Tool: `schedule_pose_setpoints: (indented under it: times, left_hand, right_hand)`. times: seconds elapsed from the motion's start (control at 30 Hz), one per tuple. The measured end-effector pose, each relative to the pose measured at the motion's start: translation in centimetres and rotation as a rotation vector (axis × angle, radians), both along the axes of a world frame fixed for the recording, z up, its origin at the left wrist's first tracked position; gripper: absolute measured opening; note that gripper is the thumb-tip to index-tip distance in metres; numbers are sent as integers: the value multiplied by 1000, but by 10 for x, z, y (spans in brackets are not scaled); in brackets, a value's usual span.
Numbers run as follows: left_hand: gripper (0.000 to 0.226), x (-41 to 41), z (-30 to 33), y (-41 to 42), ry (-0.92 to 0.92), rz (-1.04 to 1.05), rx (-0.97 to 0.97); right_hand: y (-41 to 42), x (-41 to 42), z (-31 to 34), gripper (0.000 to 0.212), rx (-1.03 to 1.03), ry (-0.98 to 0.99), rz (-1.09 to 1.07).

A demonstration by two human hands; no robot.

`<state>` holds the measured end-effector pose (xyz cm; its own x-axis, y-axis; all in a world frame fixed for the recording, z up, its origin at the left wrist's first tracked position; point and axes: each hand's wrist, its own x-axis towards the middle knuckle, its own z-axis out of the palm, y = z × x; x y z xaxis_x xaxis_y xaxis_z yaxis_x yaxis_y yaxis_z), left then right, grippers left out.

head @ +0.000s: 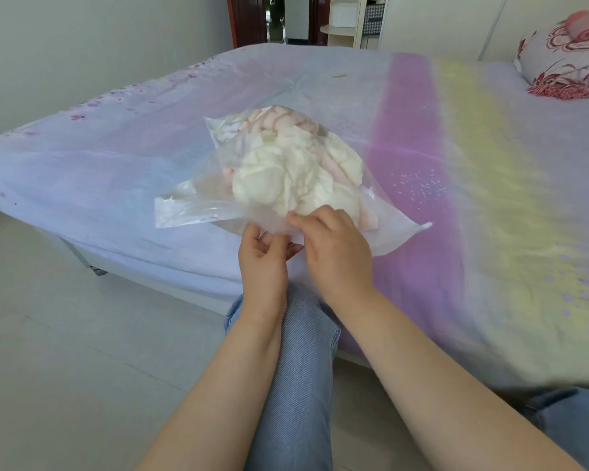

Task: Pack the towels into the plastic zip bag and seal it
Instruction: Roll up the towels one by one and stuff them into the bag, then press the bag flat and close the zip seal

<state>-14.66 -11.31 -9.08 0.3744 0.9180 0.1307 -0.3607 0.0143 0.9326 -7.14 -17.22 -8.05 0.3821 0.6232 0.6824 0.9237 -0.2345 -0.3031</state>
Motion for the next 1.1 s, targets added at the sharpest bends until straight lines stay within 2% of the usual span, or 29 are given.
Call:
schedule_pose_setpoints:
  times: [0.1, 0.17, 0.3, 0.33, 0.4, 0.43, 0.47, 0.53, 0.57, 0.63, 0.8, 0.83, 0.9, 0.97, 1.1]
  left_hand:
    - [43, -5, -2, 0, -27, -58, 29]
    - [32, -5, -5, 3, 16, -8, 47]
    - [21, 2, -12, 12, 151, 176, 42]
    - [16, 4, -12, 12, 140, 185, 31]
    - [4, 5, -10, 11, 106, 187, 18]
    - [5, 5, -8, 10, 83, 181, 5]
    - [13, 6, -8, 9, 57, 173, -9]
    - [19, 6, -8, 5, 19, 148, -39]
    - [17, 6, -7, 2, -1, 141, -61]
    - [13, 7, -6, -6, -38, 148, -112]
    - [7, 11, -6, -20, -131, 117, -200]
    - [9, 12, -5, -25, -96, 103, -178]
    - [32, 17, -6, -38, 28, 61, -68]
    - [55, 23, -10, -47, 223, -43, 105]
    - [72, 35, -15, -58, 711, -318, 493]
  right_hand:
    - [1, -9, -3, 51, -64, 82, -3]
    - [0, -14, 3, 52, -117, 162, 31]
    - [-18, -7, 19, 45, -232, 553, 129]
    - [-25, 1, 25, 41, -179, 597, 73]
    - [-40, 31, 29, 38, -114, 423, -232]
    - [-49, 49, 28, 43, -182, 367, -394]
    - [-58, 64, 24, 50, -289, 401, -507]
    - [-70, 88, 12, 48, -409, 702, -519]
    - [-75, 92, 5, 39, -372, 921, -419]
    - [-81, 89, -11, 24, -169, 1307, -236]
    - [-91, 82, -34, 10, 312, 1802, 19]
    - [-93, 82, -34, 10, 398, 1896, 78]
    - [-96, 83, -30, 12, 499, 1981, 157]
    - [-98, 82, -26, 14, 499, 1965, 209]
    - [-100, 79, -19, 13, 409, 1864, 294]
